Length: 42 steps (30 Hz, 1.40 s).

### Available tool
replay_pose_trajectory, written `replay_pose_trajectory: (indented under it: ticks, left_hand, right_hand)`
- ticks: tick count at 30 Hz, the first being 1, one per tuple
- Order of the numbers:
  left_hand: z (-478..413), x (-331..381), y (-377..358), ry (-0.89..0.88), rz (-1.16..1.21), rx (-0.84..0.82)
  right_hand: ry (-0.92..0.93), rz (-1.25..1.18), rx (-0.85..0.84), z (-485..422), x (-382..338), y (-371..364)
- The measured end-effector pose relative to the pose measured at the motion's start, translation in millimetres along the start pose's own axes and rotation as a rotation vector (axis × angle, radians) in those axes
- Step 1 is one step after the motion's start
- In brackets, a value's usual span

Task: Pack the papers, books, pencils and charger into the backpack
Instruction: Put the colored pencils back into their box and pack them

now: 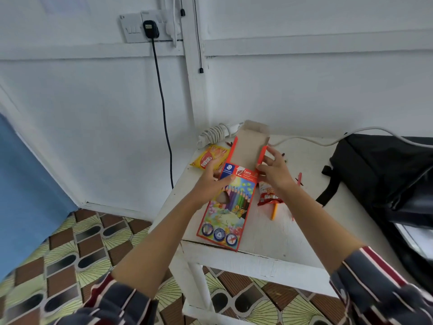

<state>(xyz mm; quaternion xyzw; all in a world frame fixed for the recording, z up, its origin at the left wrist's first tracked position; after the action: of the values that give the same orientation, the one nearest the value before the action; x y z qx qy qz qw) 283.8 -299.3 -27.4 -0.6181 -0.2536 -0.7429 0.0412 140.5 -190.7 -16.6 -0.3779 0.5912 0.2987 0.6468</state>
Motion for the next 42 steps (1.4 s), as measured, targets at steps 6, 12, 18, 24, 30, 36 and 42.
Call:
replay_pose_trajectory:
  ticks: [6, 12, 18, 24, 30, 36, 42]
  left_hand:
    - [1, -8, -3, -0.183, 0.262, 0.172]
    - [-1, -18, -9, -0.096, 0.514, 0.278]
    - [2, -29, -12, -0.081, 0.581, 0.437]
    - [8, -43, -10, -0.018, 0.574, 0.572]
    - [12, -55, -8, 0.098, 0.470, 0.658]
    - [13, -57, -4, 0.079, 0.324, 0.604]
    - [21, -51, 6, 0.066, 0.211, 0.680]
  right_hand:
    - [0.013, 0.019, -0.138, -5, 8, -27]
    - [0.029, -0.034, -0.172, 0, 17, -49]
    - [0.043, 0.110, -0.161, 0, 35, -65]
    - [0.034, 0.154, -0.067, -5, 45, -70]
    - [0.045, 0.252, -0.056, -9, 54, -73]
    - [0.026, 0.410, -0.170, -13, 53, -72]
    - [-0.041, 0.558, -0.301, -13, 50, -68]
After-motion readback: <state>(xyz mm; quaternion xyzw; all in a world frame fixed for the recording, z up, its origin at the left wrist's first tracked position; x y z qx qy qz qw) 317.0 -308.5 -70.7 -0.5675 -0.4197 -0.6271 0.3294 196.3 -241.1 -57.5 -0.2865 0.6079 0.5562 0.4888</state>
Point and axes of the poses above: each hand's wrist, its own z-axis away from the middle knuckle, its own y-axis out of the back of the hand, x = y × z, the point moved 2 cm from there along -z, towards the middle knuckle, and after that the axes turned 14 degrees about -x, right-handed, at the moved point
